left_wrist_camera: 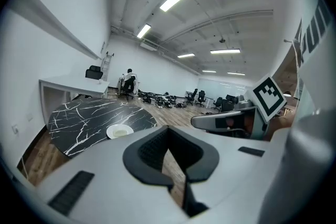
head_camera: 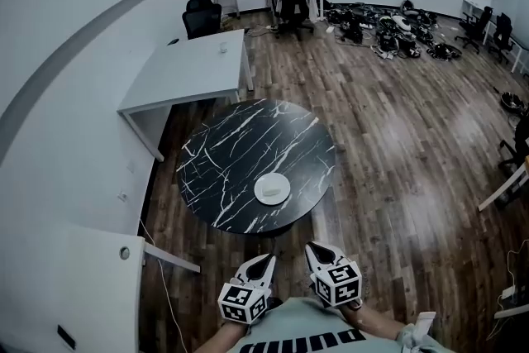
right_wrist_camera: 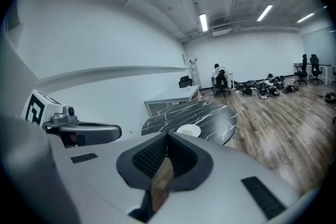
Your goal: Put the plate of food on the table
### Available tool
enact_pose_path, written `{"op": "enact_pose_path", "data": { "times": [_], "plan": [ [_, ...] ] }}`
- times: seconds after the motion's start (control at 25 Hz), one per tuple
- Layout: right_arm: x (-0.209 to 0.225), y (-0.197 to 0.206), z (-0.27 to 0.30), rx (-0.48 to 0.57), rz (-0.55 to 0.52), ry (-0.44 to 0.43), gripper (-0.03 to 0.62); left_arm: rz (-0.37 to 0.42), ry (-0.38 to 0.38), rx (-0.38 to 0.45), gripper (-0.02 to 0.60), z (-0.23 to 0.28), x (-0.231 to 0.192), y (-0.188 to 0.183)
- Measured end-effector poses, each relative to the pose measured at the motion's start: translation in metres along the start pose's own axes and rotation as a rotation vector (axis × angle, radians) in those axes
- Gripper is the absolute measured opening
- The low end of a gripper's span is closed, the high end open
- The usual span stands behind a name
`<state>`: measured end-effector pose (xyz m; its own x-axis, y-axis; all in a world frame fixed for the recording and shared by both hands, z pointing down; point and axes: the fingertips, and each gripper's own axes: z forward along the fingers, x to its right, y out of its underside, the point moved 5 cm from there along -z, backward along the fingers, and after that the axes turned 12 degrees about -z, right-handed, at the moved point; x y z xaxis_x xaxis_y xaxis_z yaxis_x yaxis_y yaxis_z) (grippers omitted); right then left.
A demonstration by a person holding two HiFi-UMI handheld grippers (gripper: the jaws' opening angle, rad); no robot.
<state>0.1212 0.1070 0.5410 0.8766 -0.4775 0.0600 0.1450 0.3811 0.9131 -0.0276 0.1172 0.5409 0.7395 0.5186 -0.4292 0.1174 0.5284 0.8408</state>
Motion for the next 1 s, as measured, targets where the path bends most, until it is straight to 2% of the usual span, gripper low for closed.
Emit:
{"op": "enact_pose_path", "data": {
  "times": [0.36,0.52,0.72,1.0],
  "plan": [
    [-0.025,0.008,-0.059,0.042,-0.112,-0.079,0.011,0.024,-0.072,0.070,0.006,-0.040,0.061,0.026],
    [-0.036,0.016,-0.075,0.049,-0.133,-0.099,0.011,0.025,-0.107,0.093,0.006,-0.054,0.067,0.038],
    [-0.049,0.032,-0.081,0.006,-0.155,-0.125,0.009,0.009,-0.138,0.121,0.006,-0.068,0.065,0.046],
    [-0.055,0.031,-0.083,-0.003,-0.194,-0.113,0.008,0.014,-0.137,0.131,0.006,-0.070,0.065,0.050]
  ]
}}
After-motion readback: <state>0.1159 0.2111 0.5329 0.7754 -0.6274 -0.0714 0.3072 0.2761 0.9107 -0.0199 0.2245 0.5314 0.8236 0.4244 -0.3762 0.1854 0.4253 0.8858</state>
